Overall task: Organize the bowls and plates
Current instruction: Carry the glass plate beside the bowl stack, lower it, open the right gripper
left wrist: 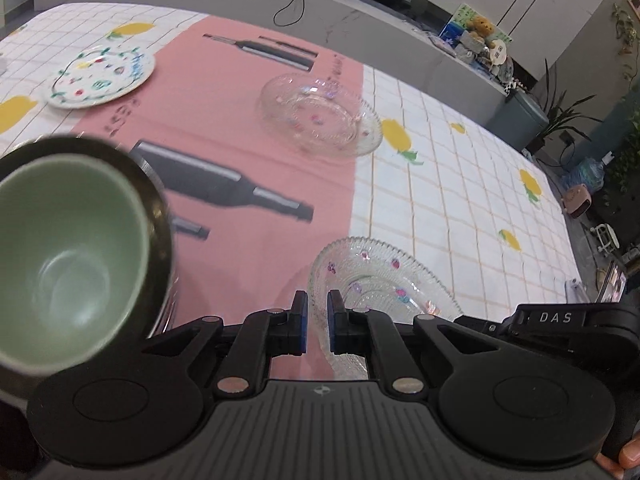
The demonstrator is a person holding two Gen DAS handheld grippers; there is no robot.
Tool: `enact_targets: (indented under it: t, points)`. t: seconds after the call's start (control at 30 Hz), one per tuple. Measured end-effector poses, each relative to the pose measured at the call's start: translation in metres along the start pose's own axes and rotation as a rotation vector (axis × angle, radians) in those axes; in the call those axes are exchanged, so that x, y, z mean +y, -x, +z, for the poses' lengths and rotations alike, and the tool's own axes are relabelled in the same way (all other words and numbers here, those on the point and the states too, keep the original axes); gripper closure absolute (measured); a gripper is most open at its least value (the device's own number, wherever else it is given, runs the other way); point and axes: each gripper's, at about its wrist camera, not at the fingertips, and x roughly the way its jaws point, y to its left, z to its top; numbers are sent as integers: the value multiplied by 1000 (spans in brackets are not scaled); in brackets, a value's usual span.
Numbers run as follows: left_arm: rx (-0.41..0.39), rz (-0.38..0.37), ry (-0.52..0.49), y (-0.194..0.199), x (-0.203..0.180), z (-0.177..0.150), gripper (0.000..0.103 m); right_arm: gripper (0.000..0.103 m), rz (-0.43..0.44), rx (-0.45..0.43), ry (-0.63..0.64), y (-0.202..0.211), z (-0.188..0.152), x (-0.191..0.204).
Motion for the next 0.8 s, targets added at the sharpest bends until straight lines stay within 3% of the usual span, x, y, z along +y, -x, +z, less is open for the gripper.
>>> enact_targets:
  t: [0.8]
  points:
    - [-5,31,-15,-10,2,-26,91,90,-101,-3,70,-6,-13,5]
